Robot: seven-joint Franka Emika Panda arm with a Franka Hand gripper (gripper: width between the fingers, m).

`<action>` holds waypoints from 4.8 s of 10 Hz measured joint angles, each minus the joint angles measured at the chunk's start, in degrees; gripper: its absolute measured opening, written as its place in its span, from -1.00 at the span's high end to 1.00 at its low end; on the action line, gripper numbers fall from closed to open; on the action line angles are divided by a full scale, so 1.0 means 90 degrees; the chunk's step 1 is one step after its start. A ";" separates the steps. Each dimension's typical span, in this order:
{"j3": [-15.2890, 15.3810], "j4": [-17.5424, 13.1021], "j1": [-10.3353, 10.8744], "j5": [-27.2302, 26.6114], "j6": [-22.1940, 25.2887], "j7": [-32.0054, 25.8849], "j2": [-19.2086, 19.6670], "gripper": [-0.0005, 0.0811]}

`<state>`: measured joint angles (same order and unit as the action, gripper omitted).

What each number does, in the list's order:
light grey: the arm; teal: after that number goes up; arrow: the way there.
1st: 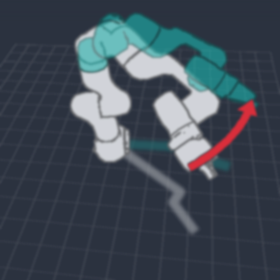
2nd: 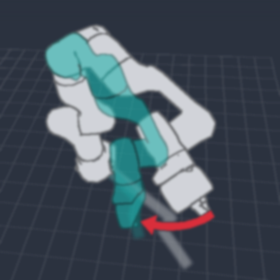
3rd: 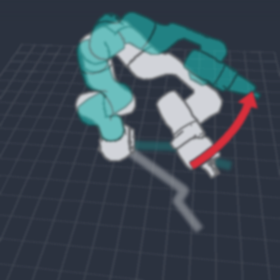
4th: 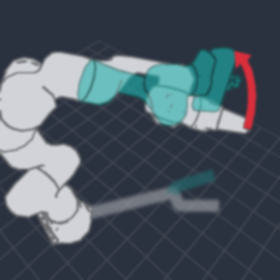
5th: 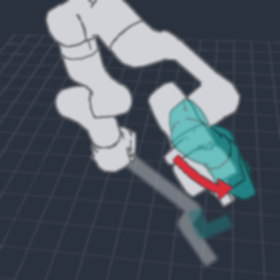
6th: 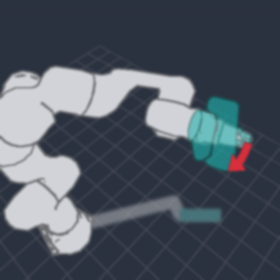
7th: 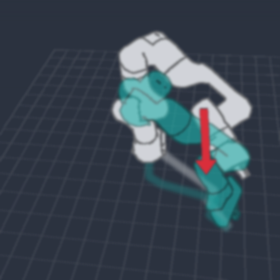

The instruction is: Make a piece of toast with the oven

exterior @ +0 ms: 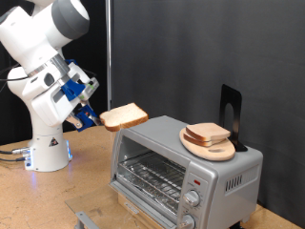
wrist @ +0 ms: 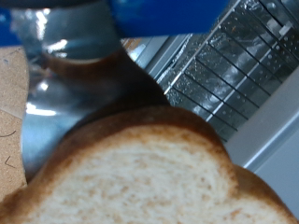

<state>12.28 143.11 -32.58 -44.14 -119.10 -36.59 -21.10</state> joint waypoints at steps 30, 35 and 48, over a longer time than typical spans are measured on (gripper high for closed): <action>0.1442 0.1207 0.0633 -0.0499 -0.3610 -0.0704 0.1556 0.19; 0.1869 0.1226 0.0617 0.0627 -0.3684 0.0724 0.1376 0.19; 0.2243 0.1127 0.0434 0.2637 -0.3310 0.2154 0.1028 0.19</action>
<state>32.47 153.25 -28.67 -20.41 -148.90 -17.20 -11.85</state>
